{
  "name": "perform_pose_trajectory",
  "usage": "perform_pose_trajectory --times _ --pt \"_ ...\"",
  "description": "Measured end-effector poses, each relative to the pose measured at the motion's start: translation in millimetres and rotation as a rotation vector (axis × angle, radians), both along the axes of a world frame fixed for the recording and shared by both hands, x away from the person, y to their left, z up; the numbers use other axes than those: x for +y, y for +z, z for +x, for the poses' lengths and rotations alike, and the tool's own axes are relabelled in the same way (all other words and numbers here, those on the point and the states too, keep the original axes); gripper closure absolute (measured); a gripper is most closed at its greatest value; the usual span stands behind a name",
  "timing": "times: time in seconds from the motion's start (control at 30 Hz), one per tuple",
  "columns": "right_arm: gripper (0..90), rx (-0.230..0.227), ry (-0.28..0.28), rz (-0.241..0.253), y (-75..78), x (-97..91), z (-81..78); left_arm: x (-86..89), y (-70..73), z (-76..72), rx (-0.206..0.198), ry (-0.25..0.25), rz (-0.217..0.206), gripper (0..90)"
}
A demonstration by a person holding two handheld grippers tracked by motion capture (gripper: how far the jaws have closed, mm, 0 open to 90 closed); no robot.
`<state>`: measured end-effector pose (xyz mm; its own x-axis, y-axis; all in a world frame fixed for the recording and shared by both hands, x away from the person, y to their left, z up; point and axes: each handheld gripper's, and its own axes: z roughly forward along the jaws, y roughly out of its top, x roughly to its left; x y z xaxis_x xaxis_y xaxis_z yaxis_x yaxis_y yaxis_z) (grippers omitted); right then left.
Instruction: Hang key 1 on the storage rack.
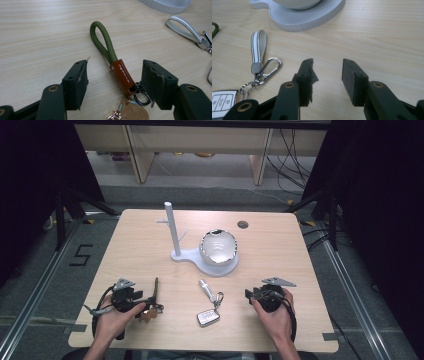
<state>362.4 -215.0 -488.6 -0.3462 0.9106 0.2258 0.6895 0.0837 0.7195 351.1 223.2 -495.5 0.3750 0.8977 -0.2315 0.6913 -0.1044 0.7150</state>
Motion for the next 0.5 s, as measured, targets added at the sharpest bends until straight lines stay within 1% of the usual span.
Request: perform_pose_trajectory --times 0.03,0.07,0.1,0.13,0.17,0.2,0.23,0.27,0.33,0.37,0.4,0.43,0.47,0.5 --pt "62.4 0.006 0.001 -0.006 0.3 -0.4 -0.6 -0.7 2.1 1.4 0.001 -0.001 0.015 37.2" --pt "63.7 0.028 -0.006 -0.015 1.4 -2.1 -1.2 -1.3 3.9 2.6 0.009 -0.004 0.021 38.0" --pt "63.7 0.028 -0.006 -0.015 1.4 -2.1 -1.2 -1.6 5.5 4.2 0.018 -0.015 0.021 38.4" --pt "64.1 0.042 -0.015 -0.019 2.2 -2.1 -1.6 -0.4 8.4 5.3 0.028 -0.035 0.055 38.4" --pt "64.5 0.040 -0.004 -0.022 2.4 -3.3 -1.3 -1.1 10.1 6.6 0.042 -0.042 0.065 38.6" --pt "65.0 0.054 -0.008 -0.023 3.1 -2.8 -1.4 -2.4 11.6 7.5 0.056 -0.044 0.077 39.2" --pt "65.9 0.074 -0.015 -0.020 4.2 -2.2 -2.1 -2.6 13.8 9.2 0.062 -0.057 0.092 40.2" --pt "66.2 0.078 -0.015 -0.029 4.6 -1.9 -1.9 -2.5 15.2 10.3 0.063 -0.062 0.101 41.5" --pt "66.5 0.114 -0.016 -0.033 7.4 0.0 -2.3 -2.2 17.1 13.0 0.078 -0.073 0.110 43.1" --pt "66.6 0.108 -0.025 -0.035 8.6 0.6 -2.2 -3.4 17.2 14.2 0.079 -0.065 0.112 43.7" --pt "66.7 0.112 -0.023 -0.032 9.6 1.1 -2.0 -4.4 17.5 15.4 0.085 -0.062 0.119 44.2" --pt "66.8 0.100 -0.012 -0.044 9.2 0.4 -1.5 -4.6 19.5 16.8 0.111 -0.074 0.129 45.0" --pt "66.8 0.122 -0.040 -0.040 13.3 2.6 -2.2 -5.5 20.0 18.0 0.115 -0.073 0.131 46.4" --pt "66.8 0.122 -0.040 -0.040 13.3 2.6 -2.2 -6.1 20.9 18.8 0.121 -0.072 0.140 46.4"
